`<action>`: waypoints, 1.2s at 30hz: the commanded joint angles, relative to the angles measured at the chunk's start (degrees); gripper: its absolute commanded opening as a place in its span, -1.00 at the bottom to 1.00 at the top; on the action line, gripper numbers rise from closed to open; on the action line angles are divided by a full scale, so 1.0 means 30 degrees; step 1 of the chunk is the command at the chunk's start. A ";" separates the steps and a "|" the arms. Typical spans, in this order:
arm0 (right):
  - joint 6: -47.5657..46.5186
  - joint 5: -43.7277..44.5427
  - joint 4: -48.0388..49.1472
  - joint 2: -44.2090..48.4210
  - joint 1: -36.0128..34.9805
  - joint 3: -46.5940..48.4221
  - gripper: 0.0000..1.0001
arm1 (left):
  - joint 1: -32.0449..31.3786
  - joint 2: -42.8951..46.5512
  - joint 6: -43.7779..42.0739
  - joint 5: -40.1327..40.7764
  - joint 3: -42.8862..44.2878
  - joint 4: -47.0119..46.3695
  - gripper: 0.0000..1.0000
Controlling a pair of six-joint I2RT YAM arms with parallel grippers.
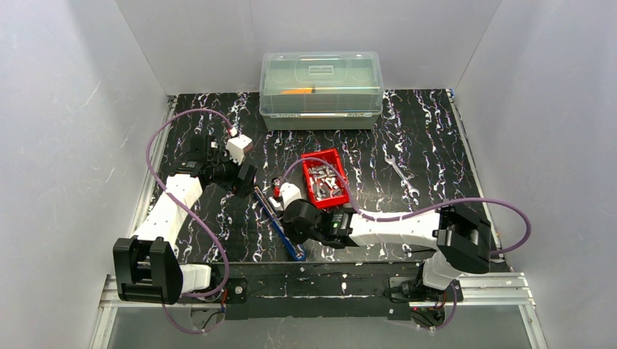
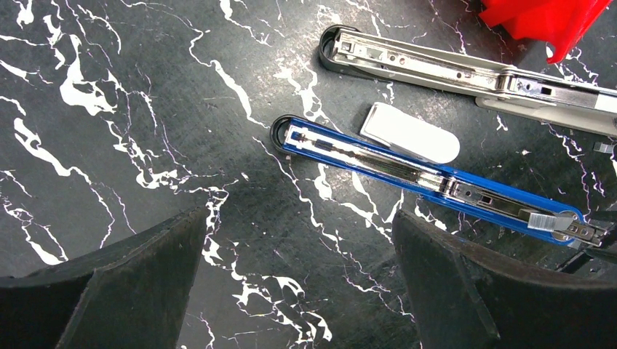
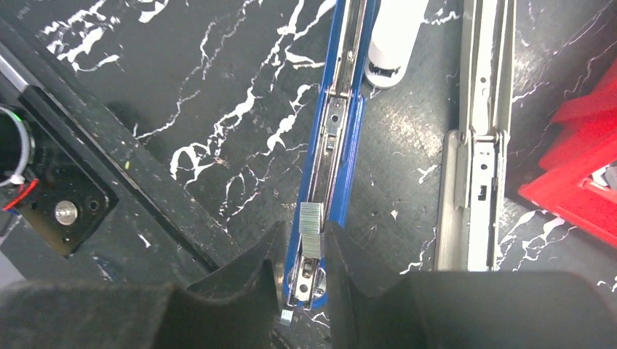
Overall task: Load the staples into the stapler
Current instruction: Install the staple into the stapler.
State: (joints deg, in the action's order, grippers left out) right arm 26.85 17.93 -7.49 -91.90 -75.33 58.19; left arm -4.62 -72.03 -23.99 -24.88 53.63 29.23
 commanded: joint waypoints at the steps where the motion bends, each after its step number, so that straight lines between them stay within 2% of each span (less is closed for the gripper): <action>1: 0.0372 0.0680 0.0481 0.0836 0.0149 -0.0604 -0.37 | 0.0102 -0.0040 -0.0027 -0.0427 0.0842 0.0305 0.99; 10: 0.0756 0.0848 -0.0765 -0.0665 0.0230 0.0045 -0.66 | 0.0105 0.0009 -0.0242 -0.0081 0.0371 -0.0018 0.99; 20: 0.0766 0.0521 -0.0491 -0.0765 0.0237 -0.0158 -0.68 | 0.0106 -0.0784 -0.0959 0.0090 0.0132 -0.0348 0.99; 28: 0.0402 -0.0043 -0.0812 -0.1320 0.0236 0.0279 -0.68 | 0.0106 -0.1183 -0.2599 0.0438 -0.0494 -0.0575 0.99; 31: 0.0430 0.0098 -0.0874 -0.0766 0.0295 -0.0016 -0.58 | 0.0105 -0.1316 -0.2452 0.0352 -0.0430 -0.0681 0.99; 33: 0.0495 0.0556 -0.1183 -0.0176 0.0429 0.0027 -0.45 | 0.0103 -0.1865 -0.2956 0.0288 -0.0473 -0.0836 0.99; 36: 0.0386 0.0890 -0.1934 0.1181 0.0772 0.0159 -0.23 | 0.0162 -0.2562 -0.5453 -0.0834 -0.0453 -0.0053 0.99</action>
State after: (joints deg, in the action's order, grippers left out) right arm 28.21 18.28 -10.92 -94.83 -74.19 57.43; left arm -4.60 -78.46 -33.06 -23.59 52.86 26.39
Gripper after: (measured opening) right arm 0.306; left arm 0.992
